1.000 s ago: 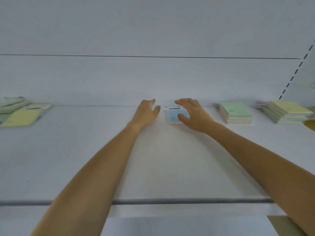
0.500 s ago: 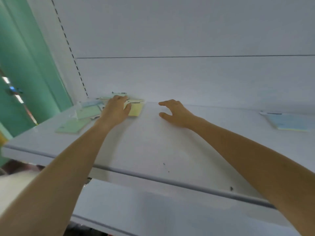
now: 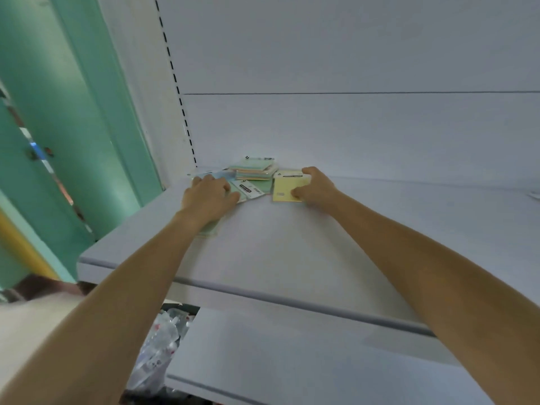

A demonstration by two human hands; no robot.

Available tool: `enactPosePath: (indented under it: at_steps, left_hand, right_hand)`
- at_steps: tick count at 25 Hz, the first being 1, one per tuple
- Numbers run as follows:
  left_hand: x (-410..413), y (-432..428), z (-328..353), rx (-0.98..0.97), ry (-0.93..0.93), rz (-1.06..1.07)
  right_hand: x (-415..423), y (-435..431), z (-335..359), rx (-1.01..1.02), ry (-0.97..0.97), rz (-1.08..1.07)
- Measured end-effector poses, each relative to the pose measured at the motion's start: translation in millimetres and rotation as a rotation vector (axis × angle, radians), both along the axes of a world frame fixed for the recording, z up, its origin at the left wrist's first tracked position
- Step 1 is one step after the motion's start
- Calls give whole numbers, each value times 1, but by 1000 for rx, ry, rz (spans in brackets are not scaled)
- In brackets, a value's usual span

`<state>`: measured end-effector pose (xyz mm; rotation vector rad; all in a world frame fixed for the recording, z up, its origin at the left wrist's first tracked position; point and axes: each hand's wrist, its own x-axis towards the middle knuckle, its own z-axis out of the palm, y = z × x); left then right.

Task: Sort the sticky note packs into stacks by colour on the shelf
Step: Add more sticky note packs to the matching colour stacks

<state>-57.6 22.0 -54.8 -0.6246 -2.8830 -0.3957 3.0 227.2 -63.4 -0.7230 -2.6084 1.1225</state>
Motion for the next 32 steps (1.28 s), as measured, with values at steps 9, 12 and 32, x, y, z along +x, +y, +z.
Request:
enactPosePath:
  at_steps: [9,12,32]
  left_hand:
    - [-1,25,6,259,97,-159]
    - [0,50,3,205,100,-269]
    - [-53,49,32,418,-298,-186]
  right_hand:
    - [12,19,1,-48,268,-67]
    - [26,38,-6,-54,367,-145]
    - [22,45,-12,-118,472,-173]
